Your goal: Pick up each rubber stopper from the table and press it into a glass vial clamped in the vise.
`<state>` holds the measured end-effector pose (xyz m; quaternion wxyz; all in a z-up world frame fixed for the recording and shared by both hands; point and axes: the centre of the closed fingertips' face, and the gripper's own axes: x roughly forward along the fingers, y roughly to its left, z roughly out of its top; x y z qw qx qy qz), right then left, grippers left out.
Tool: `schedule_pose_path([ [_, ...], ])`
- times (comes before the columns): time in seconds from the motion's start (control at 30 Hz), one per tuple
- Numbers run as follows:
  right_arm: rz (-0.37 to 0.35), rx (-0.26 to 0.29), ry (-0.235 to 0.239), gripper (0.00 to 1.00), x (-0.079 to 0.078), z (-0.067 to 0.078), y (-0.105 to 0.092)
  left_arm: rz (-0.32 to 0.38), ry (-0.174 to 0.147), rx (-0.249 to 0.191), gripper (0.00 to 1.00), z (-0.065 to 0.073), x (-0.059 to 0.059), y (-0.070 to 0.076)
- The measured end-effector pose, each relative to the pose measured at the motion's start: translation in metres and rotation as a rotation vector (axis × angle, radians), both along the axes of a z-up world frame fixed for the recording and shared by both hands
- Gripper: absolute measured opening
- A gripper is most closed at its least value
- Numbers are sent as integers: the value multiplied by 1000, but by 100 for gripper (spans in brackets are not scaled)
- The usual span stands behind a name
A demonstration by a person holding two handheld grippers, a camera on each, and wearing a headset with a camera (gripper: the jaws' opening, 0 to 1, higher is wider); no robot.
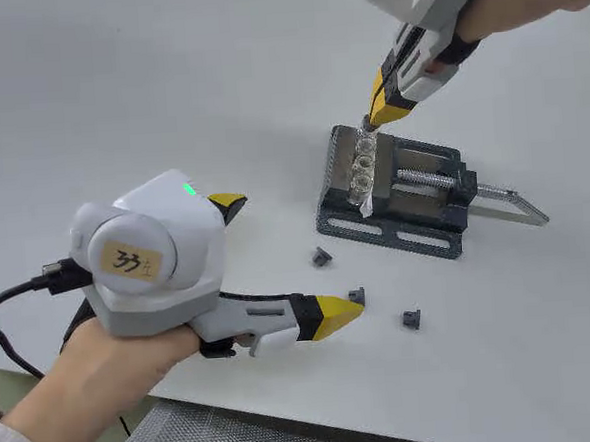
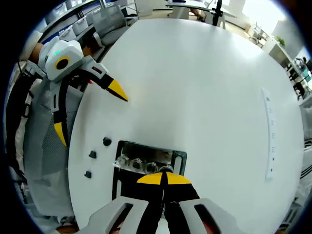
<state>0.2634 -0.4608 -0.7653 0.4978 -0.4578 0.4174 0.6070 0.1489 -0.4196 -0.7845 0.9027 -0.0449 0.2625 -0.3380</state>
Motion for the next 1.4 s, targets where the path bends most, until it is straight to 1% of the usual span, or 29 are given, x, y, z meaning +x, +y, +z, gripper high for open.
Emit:
schedule_pose_path([
  [0.07, -6, 12, -4, 0, 0, 1, 0, -1, -1, 2, 96, 3, 0, -1],
  [0.13, -28, 26, 12, 0, -4, 4, -2, -2, -6, 2, 96, 8, -1, -3],
  [0.17, -39, 41, 19, 1, -8, 5, -2, -3, -9, 3, 96, 6, 0, -1],
  [0.2, -36, 42, 24, 3, -9, 6, -4, -3, -11, 3, 96, 6, 0, 0],
  [0.3, -39, 55, 13, 11, -13, 8, -10, -2, -14, 5, 97, 9, 0, 0],
  [0.4, -69, 94, 22, 17, -18, 8, -13, -4, -20, 5, 97, 12, 1, 0],
  [0.47, -87, 112, 25, 25, -21, 10, -16, -2, -24, 3, 97, 14, 2, 1],
  [0.53, -102, 141, 19, 33, -27, 11, -18, 0, -28, -2, 97, 17, 2, 1],
  [0.57, -102, 146, 20, 37, -30, 11, -19, 0, -30, -4, 97, 19, 2, 1],
  [0.63, -118, 173, 20, 43, -33, 11, -19, 1, -32, -6, 97, 20, 3, 2],
  [0.7, -126, 196, 22, 51, -36, 10, -22, 0, -36, -8, 97, 22, 3, 3],
  [0.77, -140, 228, 17, 57, -39, 11, -22, -2, -40, -5, 97, 24, 2, 3],
  [0.83, -158, 249, 18, 62, -44, 12, -24, -6, -42, -3, 98, 26, 2, 3],
  [0.97, -173, 275, 9, 73, -51, 11, -30, -10, -49, 0, 98, 30, 2, 4],
  [1.03, -179, 286, 7, 75, -55, 10, -33, -12, -53, 3, 98, 33, 2, 4],
  [1.1, -195, 308, 11, 78, -65, 11, -35, -13, -57, 6, 98, 35, 1, 4],
  [1.17, -211, 325, 16, 79, -68, 10, -37, -16, -63, 9, 99, 37, 1, 5],
  [1.33, -243, 352, 23, 78, -79, 6, -45, -20, -67, 16, 99, 39, 0, 8],
  [1.4, -249, 365, 20, 78, -83, 6, -47, -23, -68, 21, 99, 41, -2, 6],
])
